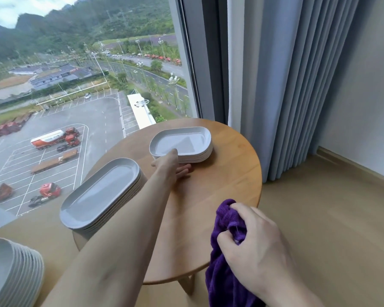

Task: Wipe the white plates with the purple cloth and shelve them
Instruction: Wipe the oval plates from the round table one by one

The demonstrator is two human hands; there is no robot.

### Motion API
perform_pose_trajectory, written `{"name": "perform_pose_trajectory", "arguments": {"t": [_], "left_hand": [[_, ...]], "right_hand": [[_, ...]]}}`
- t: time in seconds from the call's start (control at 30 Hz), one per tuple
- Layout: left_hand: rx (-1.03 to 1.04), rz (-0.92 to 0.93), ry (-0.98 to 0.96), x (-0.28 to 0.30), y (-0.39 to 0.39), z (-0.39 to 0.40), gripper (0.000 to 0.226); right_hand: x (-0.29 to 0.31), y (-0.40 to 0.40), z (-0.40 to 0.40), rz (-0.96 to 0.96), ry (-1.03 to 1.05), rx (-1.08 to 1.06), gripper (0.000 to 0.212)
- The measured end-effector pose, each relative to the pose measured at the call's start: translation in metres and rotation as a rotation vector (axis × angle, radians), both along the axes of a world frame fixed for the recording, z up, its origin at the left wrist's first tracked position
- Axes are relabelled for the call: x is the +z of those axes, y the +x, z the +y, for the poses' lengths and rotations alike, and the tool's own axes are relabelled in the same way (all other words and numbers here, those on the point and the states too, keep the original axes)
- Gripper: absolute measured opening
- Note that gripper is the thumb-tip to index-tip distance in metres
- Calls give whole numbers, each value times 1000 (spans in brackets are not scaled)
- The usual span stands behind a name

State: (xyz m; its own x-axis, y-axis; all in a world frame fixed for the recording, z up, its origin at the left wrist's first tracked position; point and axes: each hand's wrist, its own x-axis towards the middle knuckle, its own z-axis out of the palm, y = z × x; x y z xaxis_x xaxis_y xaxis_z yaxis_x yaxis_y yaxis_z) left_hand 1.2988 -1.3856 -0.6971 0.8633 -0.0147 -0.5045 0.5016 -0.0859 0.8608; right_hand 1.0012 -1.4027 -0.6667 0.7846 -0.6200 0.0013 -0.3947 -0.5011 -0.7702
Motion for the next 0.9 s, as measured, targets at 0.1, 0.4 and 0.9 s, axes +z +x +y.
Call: {"name": "perform_pose_trajectory", "arguments": {"t": [0.1, 0.4, 0.9], "left_hand": [[-5, 22, 13, -2, -29, 14, 44], [-30, 41, -30, -5, -144, 33, 41], [-68, -356, 450, -9, -156, 99, 72]], "right_hand": [[2, 0, 4, 1, -12, 3, 20], [1, -4, 7, 36, -43, 45, 9], [2, -9, -6, 49, -20, 53, 16]]}}
